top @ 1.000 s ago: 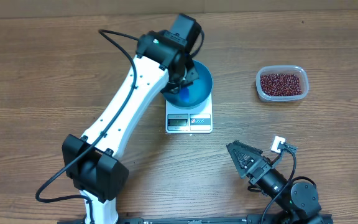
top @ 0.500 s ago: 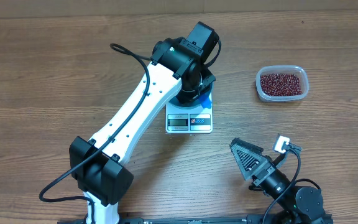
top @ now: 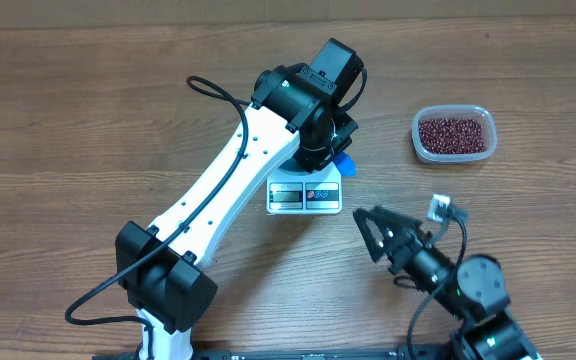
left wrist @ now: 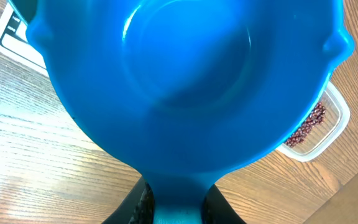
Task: Scoop item into bowl and weigh 150g on scale
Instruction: 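Reach the right gripper to the scoop handle beside the left gripper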
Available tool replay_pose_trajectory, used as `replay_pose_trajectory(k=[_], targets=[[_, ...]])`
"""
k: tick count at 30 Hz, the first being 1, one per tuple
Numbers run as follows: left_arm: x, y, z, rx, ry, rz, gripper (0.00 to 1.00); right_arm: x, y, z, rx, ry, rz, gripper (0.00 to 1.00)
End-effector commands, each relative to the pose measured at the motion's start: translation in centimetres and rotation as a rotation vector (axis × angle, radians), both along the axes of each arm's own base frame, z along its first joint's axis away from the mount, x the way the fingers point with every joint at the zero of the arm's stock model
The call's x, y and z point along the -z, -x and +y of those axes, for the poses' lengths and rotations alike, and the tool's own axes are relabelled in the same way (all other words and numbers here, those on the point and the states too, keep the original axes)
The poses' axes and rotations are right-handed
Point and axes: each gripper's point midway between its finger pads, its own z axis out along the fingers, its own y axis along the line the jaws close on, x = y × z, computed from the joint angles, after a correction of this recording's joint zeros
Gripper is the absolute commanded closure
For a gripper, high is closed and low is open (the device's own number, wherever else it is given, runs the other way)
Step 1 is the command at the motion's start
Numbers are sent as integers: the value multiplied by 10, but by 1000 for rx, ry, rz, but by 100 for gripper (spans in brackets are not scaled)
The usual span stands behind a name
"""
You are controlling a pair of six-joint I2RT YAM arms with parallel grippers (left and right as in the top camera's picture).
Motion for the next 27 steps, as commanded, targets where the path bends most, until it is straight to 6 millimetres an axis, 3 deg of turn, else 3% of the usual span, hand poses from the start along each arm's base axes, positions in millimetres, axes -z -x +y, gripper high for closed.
replay_pose_trajectory(k=[1,5,11,19,27], targets=[[-14,-6,-1,-25,13,-40,96,-23,-21,21,-67,116,-57,12],[-14,-5,-1,-25,14,-39,96,-26,-47,36,-87,156,-16,14],[-14,-5,-1,-24,15,-37,96,-8,-75,51,-92,186,48,27],[-13,-4,-1,-23,12,-34,96,-12,-86,51,-61,176,14,42],[-12,-8,6,-39,-21,-57,96,-13,-87,50,-51,174,14,42]])
